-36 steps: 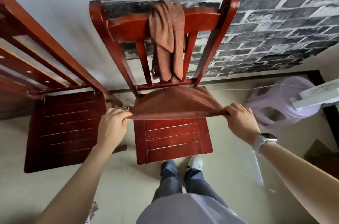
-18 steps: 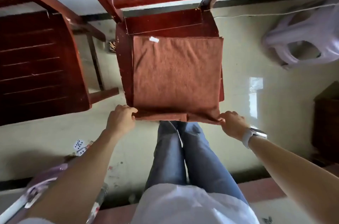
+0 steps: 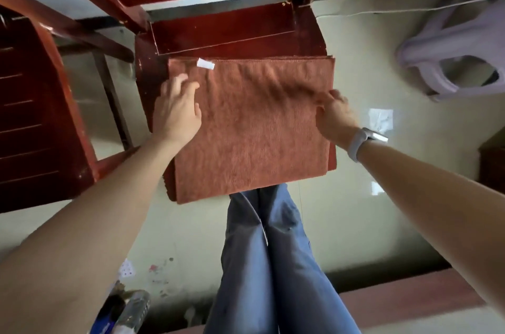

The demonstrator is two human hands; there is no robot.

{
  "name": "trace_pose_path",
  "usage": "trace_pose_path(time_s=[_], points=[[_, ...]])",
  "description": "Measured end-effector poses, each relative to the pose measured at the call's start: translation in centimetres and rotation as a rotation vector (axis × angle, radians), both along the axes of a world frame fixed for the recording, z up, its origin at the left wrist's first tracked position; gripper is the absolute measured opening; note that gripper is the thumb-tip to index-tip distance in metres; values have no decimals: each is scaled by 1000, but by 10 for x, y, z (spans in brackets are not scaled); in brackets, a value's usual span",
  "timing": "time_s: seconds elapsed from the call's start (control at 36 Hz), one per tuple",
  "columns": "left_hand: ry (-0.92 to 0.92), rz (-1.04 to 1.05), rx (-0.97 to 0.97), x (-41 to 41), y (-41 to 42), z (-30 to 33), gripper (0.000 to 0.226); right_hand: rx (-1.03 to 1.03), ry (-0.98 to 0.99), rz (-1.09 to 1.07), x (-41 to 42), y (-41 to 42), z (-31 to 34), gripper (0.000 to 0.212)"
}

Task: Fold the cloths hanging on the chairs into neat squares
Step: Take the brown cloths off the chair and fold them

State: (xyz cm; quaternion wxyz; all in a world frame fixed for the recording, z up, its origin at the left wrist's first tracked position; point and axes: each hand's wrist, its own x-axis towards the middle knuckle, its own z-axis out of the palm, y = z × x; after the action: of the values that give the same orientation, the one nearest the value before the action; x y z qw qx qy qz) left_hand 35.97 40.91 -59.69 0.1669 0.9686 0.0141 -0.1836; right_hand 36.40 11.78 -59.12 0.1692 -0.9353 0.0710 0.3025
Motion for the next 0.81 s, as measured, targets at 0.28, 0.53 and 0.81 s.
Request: trace_pose_path(time_s=[0.28,0.53,0.81], points=[[-60,2,36,56,15,-31,38,-134,-126,103,68,-15,-27,49],[-55,-32,35,68,30,-26,13,-18,-140,34,77,-22,-28,24],[-4,-48,4,75,44,-28,13,9,-126,159,87,-35,-20,19]])
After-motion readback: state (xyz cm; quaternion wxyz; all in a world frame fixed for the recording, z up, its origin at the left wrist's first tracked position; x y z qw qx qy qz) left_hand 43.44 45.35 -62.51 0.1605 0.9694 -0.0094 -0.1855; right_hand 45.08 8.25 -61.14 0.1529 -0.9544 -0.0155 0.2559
